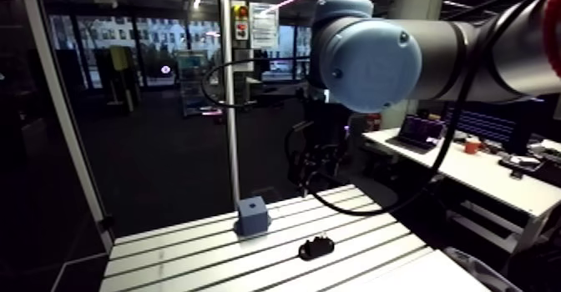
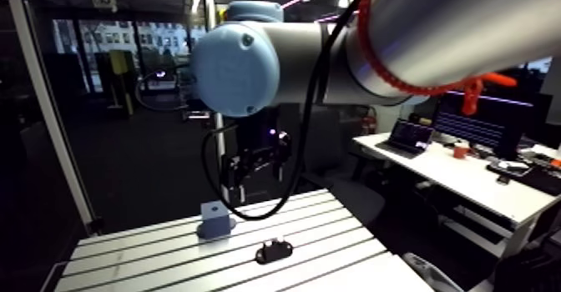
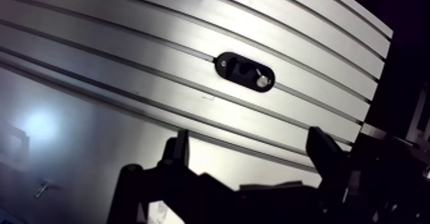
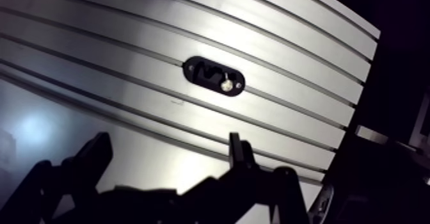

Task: Pick up the M10 bolt and insert it into the hex recess until seated.

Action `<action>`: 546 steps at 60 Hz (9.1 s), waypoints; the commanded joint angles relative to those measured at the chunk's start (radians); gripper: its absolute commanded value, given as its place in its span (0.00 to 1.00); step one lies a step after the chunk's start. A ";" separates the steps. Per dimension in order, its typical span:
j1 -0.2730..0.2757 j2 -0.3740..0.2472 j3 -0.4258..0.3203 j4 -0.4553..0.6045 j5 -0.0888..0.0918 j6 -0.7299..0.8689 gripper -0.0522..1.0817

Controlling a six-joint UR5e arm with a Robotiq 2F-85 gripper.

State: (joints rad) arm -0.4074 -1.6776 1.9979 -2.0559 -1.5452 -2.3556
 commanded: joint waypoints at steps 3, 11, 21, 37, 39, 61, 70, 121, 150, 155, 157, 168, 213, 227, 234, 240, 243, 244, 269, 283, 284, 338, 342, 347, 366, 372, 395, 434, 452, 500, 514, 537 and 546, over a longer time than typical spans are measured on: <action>-0.082 0.037 0.047 -0.101 0.044 -0.058 0.05; -0.103 0.044 0.049 -0.121 0.084 -0.072 0.05; -0.124 0.092 0.062 -0.174 0.126 -0.072 0.05; -0.134 0.141 0.068 -0.233 0.153 -0.080 0.05; -0.135 0.144 0.066 -0.240 0.153 -0.080 0.05; -0.136 0.213 0.066 -0.303 0.144 -0.074 0.05; -0.136 0.236 0.069 -0.303 0.135 -0.072 0.05; -0.133 0.322 0.097 -0.401 0.103 -0.057 0.33; -0.131 0.333 0.103 -0.398 0.095 -0.034 0.35; -0.128 0.330 0.103 -0.392 0.089 -0.031 0.35; -0.125 0.331 0.103 -0.389 0.080 -0.029 0.35; -0.111 0.344 0.101 -0.387 0.043 -0.002 0.35; -0.091 0.362 0.089 -0.390 0.035 0.012 0.40; -0.091 0.370 0.088 -0.392 0.035 0.012 0.41; -0.091 0.375 0.086 -0.392 0.035 0.012 0.43; -0.091 0.375 0.087 -0.392 0.035 0.012 0.44; -0.091 0.376 0.088 -0.392 0.035 0.012 0.46; -0.091 0.376 0.088 -0.392 0.035 0.012 0.46; -0.093 0.385 0.087 -0.396 0.035 0.012 0.52; -0.093 0.382 0.088 -0.396 0.034 0.012 0.54; -0.093 0.382 0.088 -0.396 0.035 0.012 0.54; -0.093 0.384 0.089 -0.396 0.035 0.012 0.62; -0.093 0.384 0.088 -0.396 0.035 0.012 0.63; -0.091 0.384 0.088 -0.396 0.035 0.012 0.63; -0.093 0.385 0.086 -0.396 0.035 0.012 0.63; -0.091 0.387 0.088 -0.396 0.035 0.012 0.64; -0.091 0.387 0.086 -0.396 0.037 0.029 0.65; -0.090 0.375 0.071 -0.395 0.044 0.031 0.71; -0.090 0.335 0.048 -0.384 0.047 0.033 0.71; 0.074 0.277 -0.363 0.288 -0.028 0.110 0.73; 0.151 0.383 -0.477 0.366 -0.062 0.138 0.73; 0.186 0.494 -0.551 0.353 -0.068 0.200 0.73; 0.194 0.525 -0.580 0.318 -0.063 0.242 0.73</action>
State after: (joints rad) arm -0.2269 -1.2046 1.4629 -1.7104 -1.6122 -2.1670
